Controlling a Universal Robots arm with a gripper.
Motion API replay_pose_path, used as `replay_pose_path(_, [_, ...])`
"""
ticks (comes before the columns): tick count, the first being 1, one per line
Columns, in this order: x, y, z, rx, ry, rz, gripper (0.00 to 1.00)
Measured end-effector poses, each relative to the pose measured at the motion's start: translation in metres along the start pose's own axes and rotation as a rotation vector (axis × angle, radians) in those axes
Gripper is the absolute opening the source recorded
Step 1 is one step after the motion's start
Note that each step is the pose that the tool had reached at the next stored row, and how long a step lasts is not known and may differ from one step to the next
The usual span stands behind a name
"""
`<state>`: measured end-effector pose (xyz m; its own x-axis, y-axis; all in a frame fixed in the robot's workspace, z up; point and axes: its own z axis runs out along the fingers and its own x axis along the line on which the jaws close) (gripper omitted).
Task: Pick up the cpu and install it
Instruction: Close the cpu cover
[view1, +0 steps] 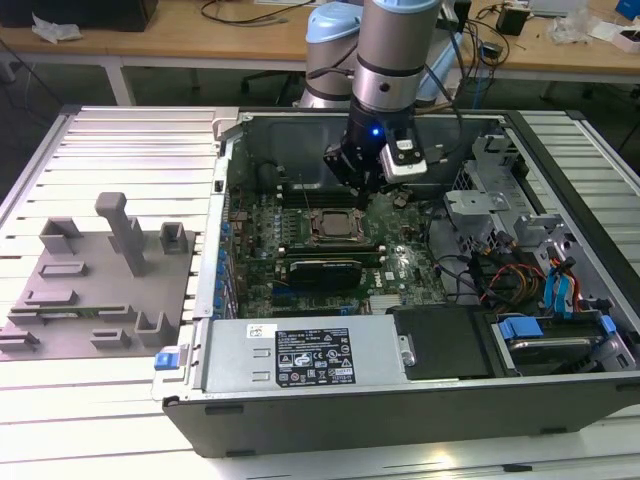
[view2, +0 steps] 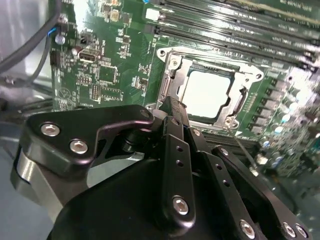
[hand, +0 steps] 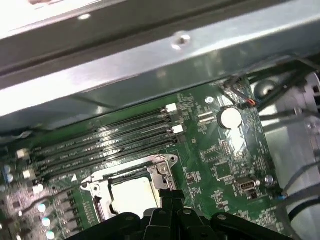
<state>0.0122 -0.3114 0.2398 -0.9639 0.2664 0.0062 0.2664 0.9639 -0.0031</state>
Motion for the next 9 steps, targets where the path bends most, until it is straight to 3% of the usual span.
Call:
replay_pose_path(2, [0.0000, 0.0000, 0.0004, 0.0003, -0.0001, -0.043, 0.11])
replay_pose_path(6, [0.0000, 0.0000, 0.0017, 0.0012, -0.0006, -0.178, 0.11])
replay_pose_path(9, [0.0000, 0.0000, 0.0022, 0.0028, -0.0010, -0.226, 0.11])
